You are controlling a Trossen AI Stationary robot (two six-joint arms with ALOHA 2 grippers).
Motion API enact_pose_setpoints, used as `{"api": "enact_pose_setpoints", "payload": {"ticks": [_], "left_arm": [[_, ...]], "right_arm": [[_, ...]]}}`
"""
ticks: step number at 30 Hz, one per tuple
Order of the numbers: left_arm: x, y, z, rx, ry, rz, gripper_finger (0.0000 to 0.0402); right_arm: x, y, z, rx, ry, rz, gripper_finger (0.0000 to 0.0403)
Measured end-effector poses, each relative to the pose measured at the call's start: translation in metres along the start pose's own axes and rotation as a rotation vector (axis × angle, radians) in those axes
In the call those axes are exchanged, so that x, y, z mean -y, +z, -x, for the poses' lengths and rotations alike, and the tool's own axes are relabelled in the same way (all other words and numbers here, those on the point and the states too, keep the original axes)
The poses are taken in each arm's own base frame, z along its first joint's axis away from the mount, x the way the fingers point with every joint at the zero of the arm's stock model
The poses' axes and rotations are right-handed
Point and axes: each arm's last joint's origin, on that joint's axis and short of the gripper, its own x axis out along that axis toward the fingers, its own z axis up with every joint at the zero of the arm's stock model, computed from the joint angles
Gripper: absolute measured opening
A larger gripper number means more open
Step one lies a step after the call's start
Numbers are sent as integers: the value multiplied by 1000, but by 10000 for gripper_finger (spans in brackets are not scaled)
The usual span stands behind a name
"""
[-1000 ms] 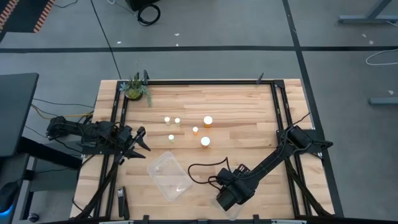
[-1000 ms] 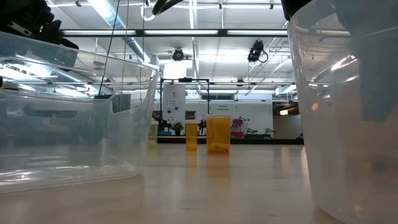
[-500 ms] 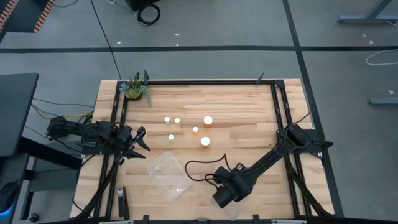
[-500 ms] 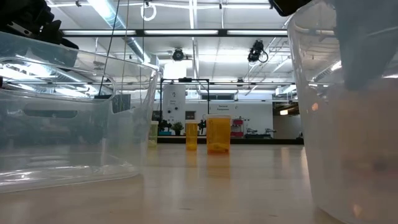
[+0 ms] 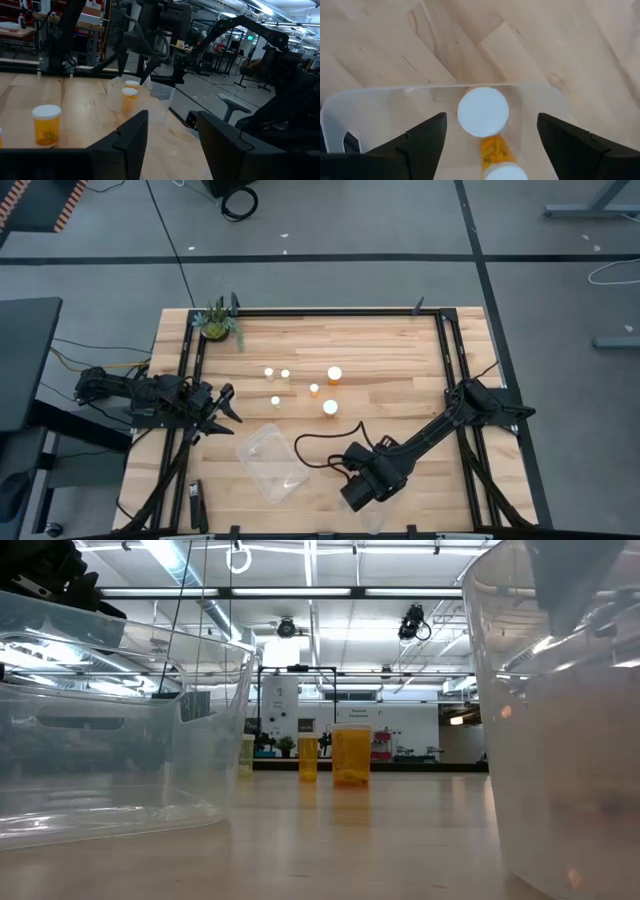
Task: Pick and place medicine bottles into bin by pill shape (circle, oval)
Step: Put the large orange pill bottle into the right transparent bin
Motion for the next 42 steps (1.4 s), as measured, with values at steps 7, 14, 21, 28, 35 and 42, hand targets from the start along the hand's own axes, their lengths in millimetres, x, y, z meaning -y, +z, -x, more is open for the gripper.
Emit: {"api": "enact_pose_setpoints", "payload": {"ticks": [7, 14, 21, 28, 35, 42], "left_arm": [[0, 0, 0, 0, 0, 0, 180], [0, 0, 0, 0, 0, 0, 177], [0, 0, 0, 0, 0, 0, 180], [0, 0, 0, 0, 0, 0, 177], [0, 0, 0, 0, 0, 0, 181], [0, 0, 0, 0, 0, 0, 177]], "right_arm": [[6, 22, -2, 41, -18, 62, 319], [17, 53, -7, 60, -39, 120, 319], [30, 86, -13, 95, -52, 175, 319], [49, 119, -19, 101, -76, 165, 319], [69, 150, -25, 110, -73, 126, 319], [77, 172, -28, 158, -20, 144, 321]]}}
